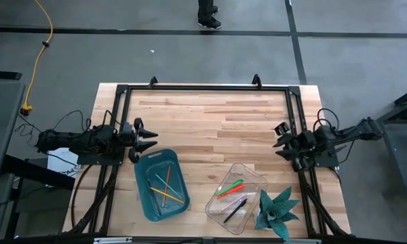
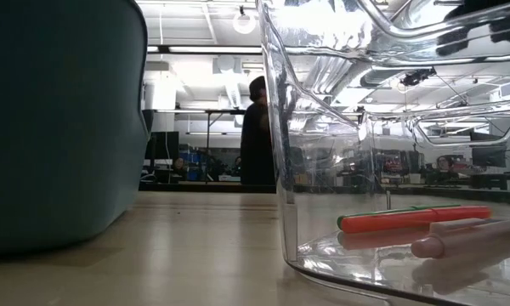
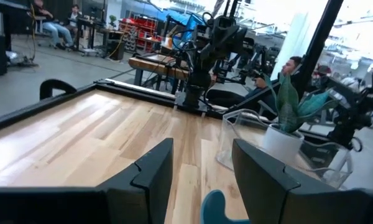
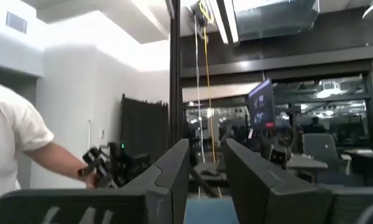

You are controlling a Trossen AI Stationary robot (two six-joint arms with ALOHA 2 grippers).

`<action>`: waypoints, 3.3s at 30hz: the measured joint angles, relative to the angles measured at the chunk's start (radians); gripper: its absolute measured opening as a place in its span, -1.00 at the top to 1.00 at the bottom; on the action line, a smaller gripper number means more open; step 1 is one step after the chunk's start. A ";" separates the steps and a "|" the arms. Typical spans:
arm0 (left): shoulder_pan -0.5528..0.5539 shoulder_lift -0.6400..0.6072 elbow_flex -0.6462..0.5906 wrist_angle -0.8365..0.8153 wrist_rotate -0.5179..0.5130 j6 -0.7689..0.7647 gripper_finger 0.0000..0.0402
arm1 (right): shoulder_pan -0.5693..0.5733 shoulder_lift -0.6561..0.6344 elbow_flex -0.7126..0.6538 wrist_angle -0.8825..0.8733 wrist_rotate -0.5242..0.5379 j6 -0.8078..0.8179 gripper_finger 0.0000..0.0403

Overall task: Sort pens & pencils
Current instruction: Return to Home Position

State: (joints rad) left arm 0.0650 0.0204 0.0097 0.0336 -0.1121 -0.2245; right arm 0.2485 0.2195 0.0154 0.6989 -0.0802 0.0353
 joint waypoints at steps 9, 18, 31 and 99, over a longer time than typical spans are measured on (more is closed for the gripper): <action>0.000 0.000 0.000 0.000 0.000 0.092 0.24 | 0.000 -0.005 -0.006 -0.189 -0.003 -0.006 0.54; 0.000 0.000 0.000 0.001 0.000 0.150 0.24 | 0.000 -0.005 -0.006 -0.437 -0.007 0.037 0.54; 0.000 0.000 0.000 0.001 0.000 0.150 0.24 | 0.000 -0.005 -0.006 -0.632 -0.046 0.043 0.54; 0.000 -0.001 0.000 0.161 0.078 0.618 0.24 | 0.000 0.296 -0.005 -0.672 0.050 -0.032 0.54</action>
State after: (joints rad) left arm 0.0647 0.0196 0.0097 0.1947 -0.0341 0.3933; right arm 0.2485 0.5152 0.0101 0.0265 -0.0299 0.0032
